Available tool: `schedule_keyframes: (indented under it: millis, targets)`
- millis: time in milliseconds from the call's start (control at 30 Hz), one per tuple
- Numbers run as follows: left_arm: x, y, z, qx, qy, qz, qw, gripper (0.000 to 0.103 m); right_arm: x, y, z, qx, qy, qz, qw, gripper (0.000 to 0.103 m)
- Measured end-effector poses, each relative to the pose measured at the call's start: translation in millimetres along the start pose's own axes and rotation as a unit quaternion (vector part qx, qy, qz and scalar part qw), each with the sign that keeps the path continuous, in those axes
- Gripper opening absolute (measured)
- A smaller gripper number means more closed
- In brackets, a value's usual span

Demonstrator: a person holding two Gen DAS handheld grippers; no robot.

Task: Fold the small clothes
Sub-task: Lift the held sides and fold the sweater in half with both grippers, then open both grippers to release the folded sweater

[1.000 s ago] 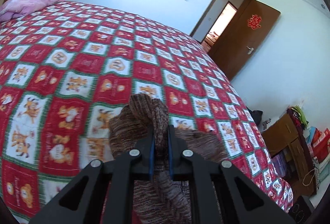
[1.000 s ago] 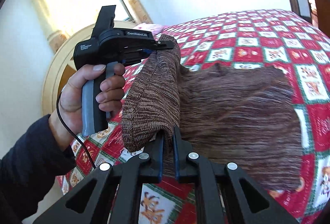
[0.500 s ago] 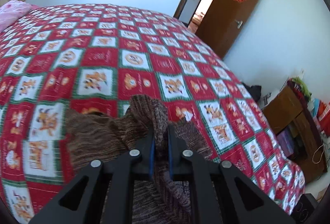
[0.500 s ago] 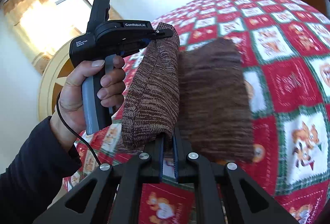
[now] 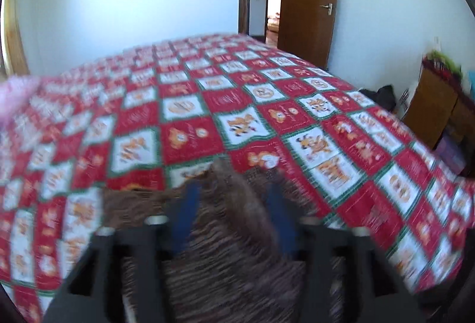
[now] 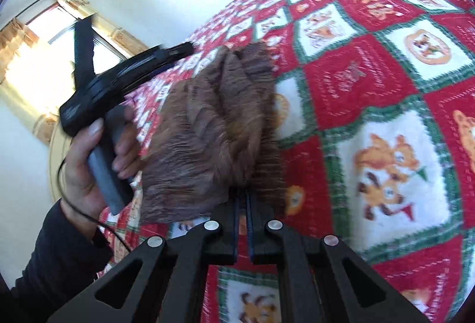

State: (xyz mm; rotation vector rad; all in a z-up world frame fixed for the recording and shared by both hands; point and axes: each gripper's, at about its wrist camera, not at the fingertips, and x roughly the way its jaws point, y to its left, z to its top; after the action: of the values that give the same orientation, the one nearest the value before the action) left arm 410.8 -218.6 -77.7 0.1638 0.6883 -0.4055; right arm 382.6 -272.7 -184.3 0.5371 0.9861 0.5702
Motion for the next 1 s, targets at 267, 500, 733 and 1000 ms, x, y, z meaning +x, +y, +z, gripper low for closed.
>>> schedule_keyframes:
  millis: [267,500,733,1000]
  targets:
    - [-47.1,40.4,-64.6,0.044,-0.038,0.085,0.9947,0.086,-40.2,4.0,13.0,-0.032,-0.08,-0.034,0.996,0.005]
    - [-33.3,73.1,-98.4,-0.056,0.004,0.038,0.9977,0.092,-0.8,57.6,55.2,-0.107,-0.047,-0.031,0.993,0.064]
    - [-29.1,83.2,-108.1,-0.102,0.013,0.003,0.9947,0.103,68.1,69.5,95.7,-0.11,0.002,-0.057,0.992,0.043]
    - [-26.4,99.0,-117.6,-0.156,0.027,-0.045,0.9864,0.103,63.1,65.7,88.1,-0.128,-0.036,-0.124,0.983,0.006]
